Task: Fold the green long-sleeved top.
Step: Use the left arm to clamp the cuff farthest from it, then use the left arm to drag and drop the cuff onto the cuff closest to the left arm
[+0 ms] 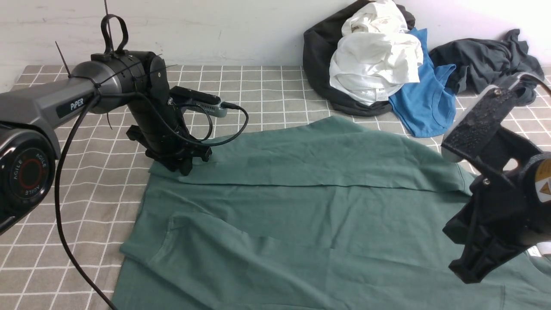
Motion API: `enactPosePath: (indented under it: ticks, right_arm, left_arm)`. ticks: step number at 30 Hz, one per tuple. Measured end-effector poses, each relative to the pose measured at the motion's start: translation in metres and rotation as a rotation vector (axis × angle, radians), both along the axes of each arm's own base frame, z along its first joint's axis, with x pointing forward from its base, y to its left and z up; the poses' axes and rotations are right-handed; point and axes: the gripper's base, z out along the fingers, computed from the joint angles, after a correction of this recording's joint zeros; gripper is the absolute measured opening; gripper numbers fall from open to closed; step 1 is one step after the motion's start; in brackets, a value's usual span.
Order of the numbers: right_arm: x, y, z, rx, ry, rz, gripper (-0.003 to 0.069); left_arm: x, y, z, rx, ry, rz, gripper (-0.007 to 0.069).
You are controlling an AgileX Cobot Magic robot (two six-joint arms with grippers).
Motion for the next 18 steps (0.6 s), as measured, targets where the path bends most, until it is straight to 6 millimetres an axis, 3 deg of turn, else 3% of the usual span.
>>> enactPosePath:
  ticks: [3,11,14,15,18]
  right_arm:
    - [0.0,0.0,0.0,0.0,-0.001,0.0,-0.0014]
    - [0.0,0.0,0.0,-0.003,-0.003,0.001,-0.0014]
    - [0.001,-0.001,0.0,-0.017,-0.011,0.003,-0.0014]
    - [0.001,-0.002,0.0,-0.024,-0.016,0.004,-0.0014]
    - [0.001,-0.002,0.0,-0.029,-0.019,0.005,-0.0014]
  left_arm:
    - [0.0,0.0,0.0,-0.001,0.0,0.0,0.0028]
    - [-0.002,0.0,0.008,-0.012,0.001,0.003,0.0013]
    - [-0.009,-0.001,0.032,-0.031,-0.011,0.007,0.0009]
    - [-0.015,-0.001,0.051,-0.044,-0.014,0.014,0.0009]
    - [-0.031,0.001,0.079,-0.065,0.001,0.045,0.0009]
